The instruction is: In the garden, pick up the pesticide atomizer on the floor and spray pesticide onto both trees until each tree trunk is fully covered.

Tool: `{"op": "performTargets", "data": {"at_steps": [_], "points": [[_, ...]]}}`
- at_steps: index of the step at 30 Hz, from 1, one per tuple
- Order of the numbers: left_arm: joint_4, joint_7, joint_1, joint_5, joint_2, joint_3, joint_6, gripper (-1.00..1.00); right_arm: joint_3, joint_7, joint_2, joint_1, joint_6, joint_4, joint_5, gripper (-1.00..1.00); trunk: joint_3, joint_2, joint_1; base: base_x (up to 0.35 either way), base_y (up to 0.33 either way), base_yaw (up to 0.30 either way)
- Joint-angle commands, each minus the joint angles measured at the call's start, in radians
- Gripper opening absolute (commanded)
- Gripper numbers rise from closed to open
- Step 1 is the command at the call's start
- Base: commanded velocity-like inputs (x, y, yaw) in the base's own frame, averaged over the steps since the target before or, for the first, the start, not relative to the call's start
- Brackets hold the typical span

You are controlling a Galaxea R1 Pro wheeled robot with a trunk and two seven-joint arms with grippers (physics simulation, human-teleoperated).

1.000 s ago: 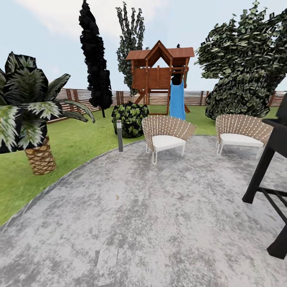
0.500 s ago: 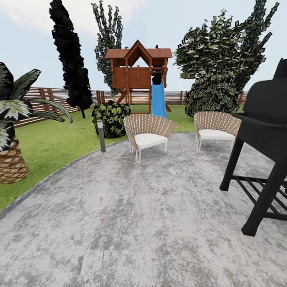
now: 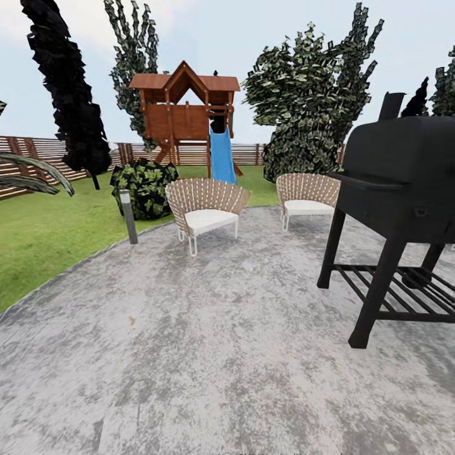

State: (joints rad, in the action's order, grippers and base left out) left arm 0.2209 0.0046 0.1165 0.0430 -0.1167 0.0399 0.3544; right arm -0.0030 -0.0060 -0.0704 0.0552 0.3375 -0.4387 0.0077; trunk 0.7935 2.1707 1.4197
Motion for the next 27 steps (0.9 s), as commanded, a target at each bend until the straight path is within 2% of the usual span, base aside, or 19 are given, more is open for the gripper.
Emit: {"op": "performTargets", "data": {"at_steps": [1, 13, 27], "points": [[0.000, 0.000, 0.000, 0.000, 0.000, 0.000, 0.000, 1.00, 0.000, 0.000, 0.000, 0.000, 0.000, 0.000, 0.000, 1.00, 0.003, 0.007, 0.004, 0.000, 0.000, -0.300], [0.000, 0.000, 0.000, 0.000, -0.001, 0.000, 0.000, 1.00, 0.000, 0.001, 0.000, 0.000, 0.000, 0.000, 0.000, 1.00, 0.045, 0.091, 0.050, 0.000, 0.000, -0.300], [0.000, 0.000, 0.000, 0.000, -0.001, 0.000, 0.000, 1.00, 0.000, 0.000, 0.000, 0.000, 0.000, 0.000, 0.000, 1.00, 0.051, 0.091, 0.050, 0.000, 0.000, -0.300]]}}
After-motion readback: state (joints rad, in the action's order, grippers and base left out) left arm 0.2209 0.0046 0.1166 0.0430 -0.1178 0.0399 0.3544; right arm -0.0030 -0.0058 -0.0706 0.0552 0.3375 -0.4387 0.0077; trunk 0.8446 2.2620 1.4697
